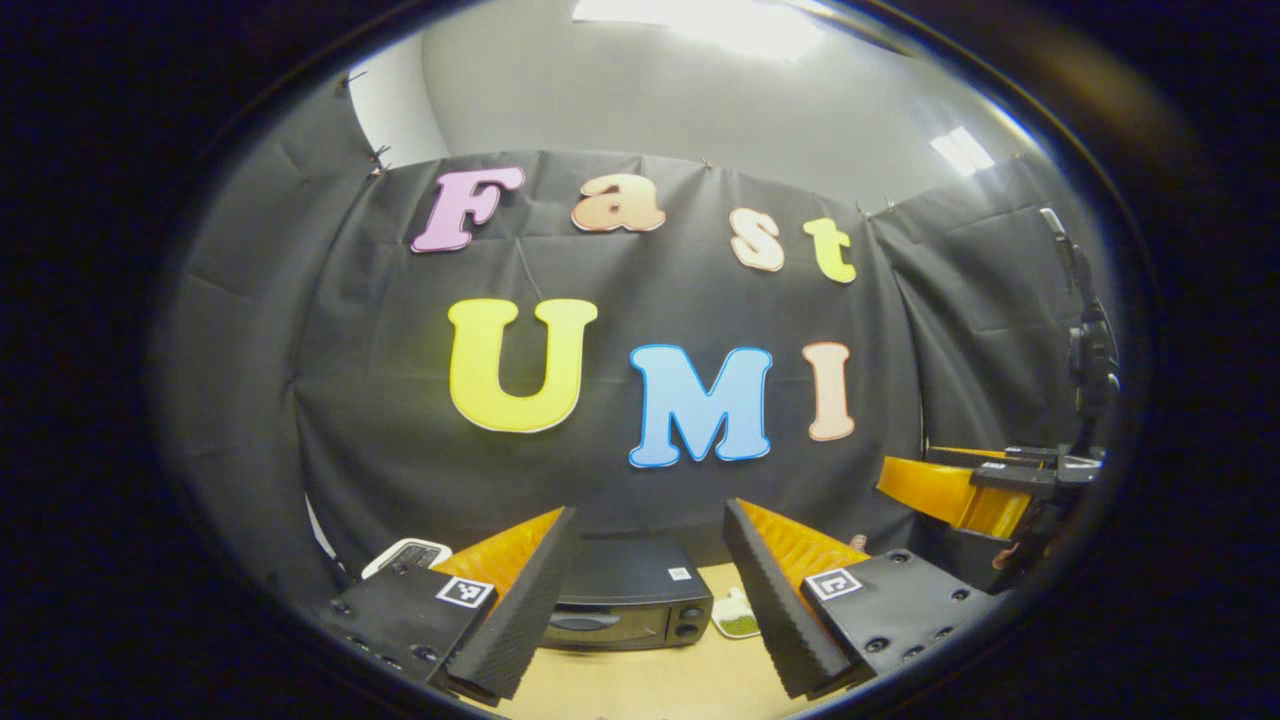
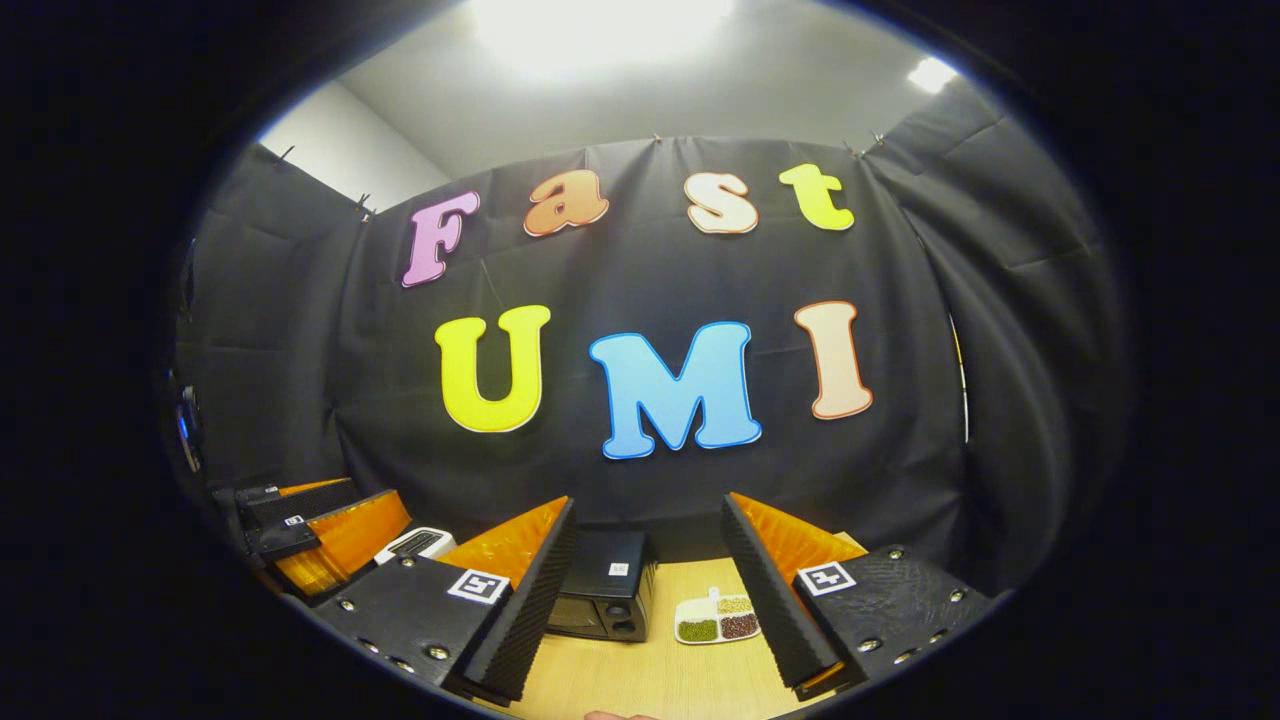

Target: Open the electric oven with the left hand, put the food in, and close the electric oven.

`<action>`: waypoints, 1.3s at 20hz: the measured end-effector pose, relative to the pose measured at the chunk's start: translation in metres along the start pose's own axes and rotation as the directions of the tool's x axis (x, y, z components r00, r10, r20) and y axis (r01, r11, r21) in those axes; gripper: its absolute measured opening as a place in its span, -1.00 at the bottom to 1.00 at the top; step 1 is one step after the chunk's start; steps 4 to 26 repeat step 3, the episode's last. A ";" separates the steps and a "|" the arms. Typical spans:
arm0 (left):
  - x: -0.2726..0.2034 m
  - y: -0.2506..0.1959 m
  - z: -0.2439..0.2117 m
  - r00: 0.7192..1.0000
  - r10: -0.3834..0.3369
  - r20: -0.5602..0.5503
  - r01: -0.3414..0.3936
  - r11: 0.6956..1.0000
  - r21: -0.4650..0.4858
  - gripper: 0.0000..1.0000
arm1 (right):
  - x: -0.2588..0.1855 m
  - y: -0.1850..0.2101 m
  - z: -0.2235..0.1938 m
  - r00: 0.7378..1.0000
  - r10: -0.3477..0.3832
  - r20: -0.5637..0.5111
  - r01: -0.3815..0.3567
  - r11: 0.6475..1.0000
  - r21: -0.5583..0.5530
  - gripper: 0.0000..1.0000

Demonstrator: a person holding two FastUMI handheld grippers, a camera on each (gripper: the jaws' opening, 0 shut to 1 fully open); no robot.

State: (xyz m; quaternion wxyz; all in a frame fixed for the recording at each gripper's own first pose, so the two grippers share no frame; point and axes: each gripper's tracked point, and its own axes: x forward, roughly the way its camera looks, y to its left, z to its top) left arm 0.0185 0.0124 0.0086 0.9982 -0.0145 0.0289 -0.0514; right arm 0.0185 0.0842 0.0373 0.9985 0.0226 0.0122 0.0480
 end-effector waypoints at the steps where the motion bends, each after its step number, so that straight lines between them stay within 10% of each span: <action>1: -0.002 0.008 -0.003 1.000 0.026 -0.003 -0.026 1.000 0.012 0.94 | -0.001 0.003 0.001 1.000 0.002 0.001 -0.002 1.000 -0.003 0.80; 26: -0.007 0.012 -0.008 0.999 0.035 -0.018 -0.035 0.999 0.017 1.00 | -0.005 0.008 0.002 1.000 -0.002 0.001 0.002 1.000 -0.005 0.79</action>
